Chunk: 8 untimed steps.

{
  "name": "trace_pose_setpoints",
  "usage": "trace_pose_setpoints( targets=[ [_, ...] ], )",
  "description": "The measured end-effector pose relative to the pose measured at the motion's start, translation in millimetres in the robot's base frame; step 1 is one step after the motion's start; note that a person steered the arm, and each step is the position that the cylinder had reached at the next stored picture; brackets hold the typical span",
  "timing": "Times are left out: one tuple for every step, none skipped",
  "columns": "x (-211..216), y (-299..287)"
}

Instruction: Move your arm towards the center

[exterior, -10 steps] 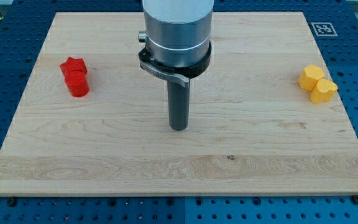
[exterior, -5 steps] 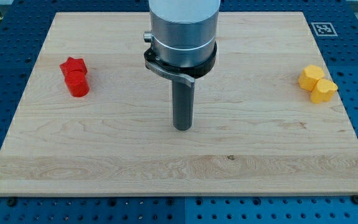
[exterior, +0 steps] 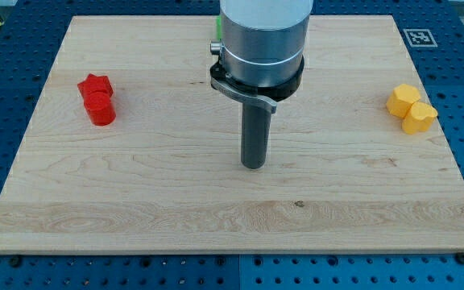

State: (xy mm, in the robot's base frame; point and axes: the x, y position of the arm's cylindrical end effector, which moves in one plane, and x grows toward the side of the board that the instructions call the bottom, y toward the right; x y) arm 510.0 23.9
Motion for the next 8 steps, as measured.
trace_pose_setpoints(
  targets=[
    [0.0, 4.5],
    [-2.5, 4.9],
    [-8.7, 4.9],
    [-14.4, 5.1],
    [-20.6, 19.8],
    [-23.7, 26.1],
    [-26.4, 31.4],
    [-30.5, 40.2]
  ],
)
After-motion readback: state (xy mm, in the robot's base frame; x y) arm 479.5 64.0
